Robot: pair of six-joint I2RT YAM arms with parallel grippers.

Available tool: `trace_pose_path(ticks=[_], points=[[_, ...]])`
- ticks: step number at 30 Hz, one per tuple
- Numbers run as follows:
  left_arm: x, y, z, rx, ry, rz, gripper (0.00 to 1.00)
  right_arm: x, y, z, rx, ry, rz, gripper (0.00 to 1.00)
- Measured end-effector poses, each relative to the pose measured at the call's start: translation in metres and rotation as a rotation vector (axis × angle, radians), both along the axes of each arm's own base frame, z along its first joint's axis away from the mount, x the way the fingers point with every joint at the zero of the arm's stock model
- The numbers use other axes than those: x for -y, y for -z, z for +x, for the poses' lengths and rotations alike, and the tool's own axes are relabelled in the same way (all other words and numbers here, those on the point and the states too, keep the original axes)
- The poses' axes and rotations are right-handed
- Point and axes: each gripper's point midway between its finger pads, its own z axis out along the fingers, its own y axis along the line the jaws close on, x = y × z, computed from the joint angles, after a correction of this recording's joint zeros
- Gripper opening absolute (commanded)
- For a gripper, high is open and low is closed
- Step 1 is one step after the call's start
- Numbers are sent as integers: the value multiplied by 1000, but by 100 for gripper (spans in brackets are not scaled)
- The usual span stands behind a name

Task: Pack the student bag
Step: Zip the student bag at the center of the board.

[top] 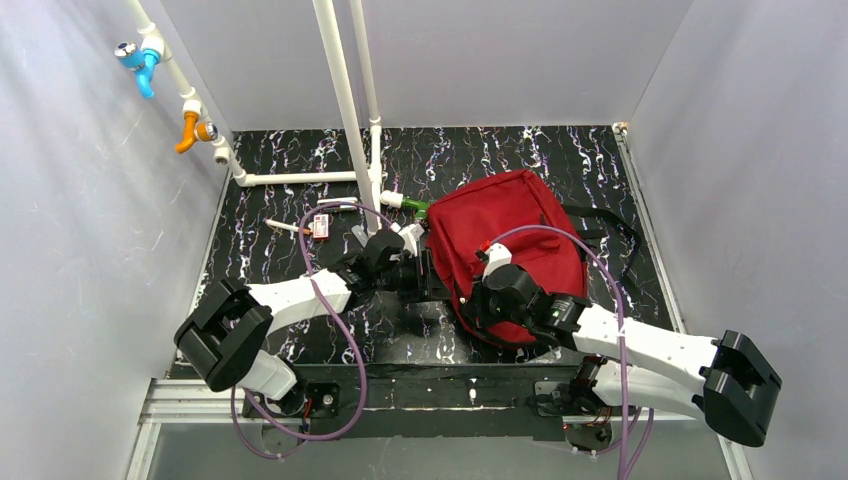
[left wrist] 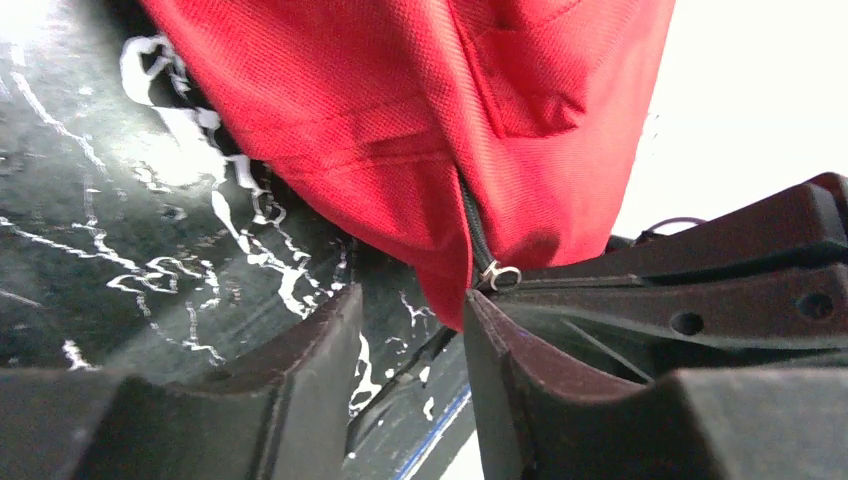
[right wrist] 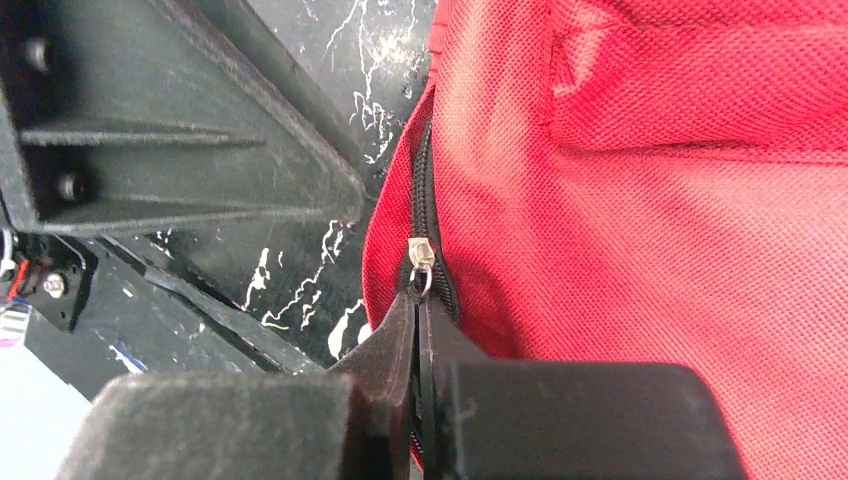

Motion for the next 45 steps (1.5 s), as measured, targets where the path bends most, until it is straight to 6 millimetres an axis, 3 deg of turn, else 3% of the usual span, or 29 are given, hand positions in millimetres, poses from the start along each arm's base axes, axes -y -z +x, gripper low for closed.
trace_pose_path(ticks=[3, 6, 7, 9, 10, 12, 13, 15, 19, 20, 21, 22, 26, 28, 33, 36, 39, 41, 45], points=[[-6, 3, 7, -16, -46, 17, 66, 1, 3, -2, -10, -20, -34, 1], [2, 2, 26, -26, -102, 29, 63, 0, -2, -2, -5, -41, -46, 1], [13, 3, 38, -38, -113, 30, 52, 0, -2, -2, -4, -42, -47, 1], [33, 18, 48, -73, -106, 48, 0, 0, -2, -2, -6, -43, -47, 1], [46, 15, 51, -71, -82, 31, 0, 1, 0, -3, -14, -46, -57, 1], [48, 13, 60, -42, -70, 99, 0, 13, 4, -10, -47, -38, -97, 1], [59, 4, 83, 18, -46, 167, 0, 23, -5, -17, -44, -22, -71, 1], [64, 1, 103, 68, -14, 220, 0, 33, -22, -15, -6, 21, -16, 1], [63, -1, 133, 141, 29, 262, 0, 37, -22, -19, -23, 35, -7, 1], [60, -3, 141, 157, 41, 271, 6, 36, -19, -18, -32, 40, -17, 1], [59, -4, 145, 166, 50, 276, 25, 35, -15, -17, -41, 42, -27, 1], [57, -6, 148, 169, 63, 280, 37, 34, -13, -17, -44, 43, -31, 1], [48, -10, 147, 172, 69, 267, 59, 26, -5, -13, -53, 30, -61, 1], [36, -4, 130, 129, 51, 251, 61, 22, -3, -11, -54, 16, -86, 1], [10, 13, 61, -10, 18, 267, 60, 11, -9, -3, -26, -8, -91, 1], [16, 13, 34, -52, -3, 252, 58, 10, -8, -3, -25, -22, -95, 1], [32, 11, 28, -68, -14, 211, 56, 9, -9, -4, -28, -26, -90, 1], [42, 11, 33, -77, -21, 194, 47, 9, -10, -4, -25, -23, -80, 1], [57, 14, 46, -72, -28, 180, 6, 12, -14, -6, -17, -11, -53, 1]])
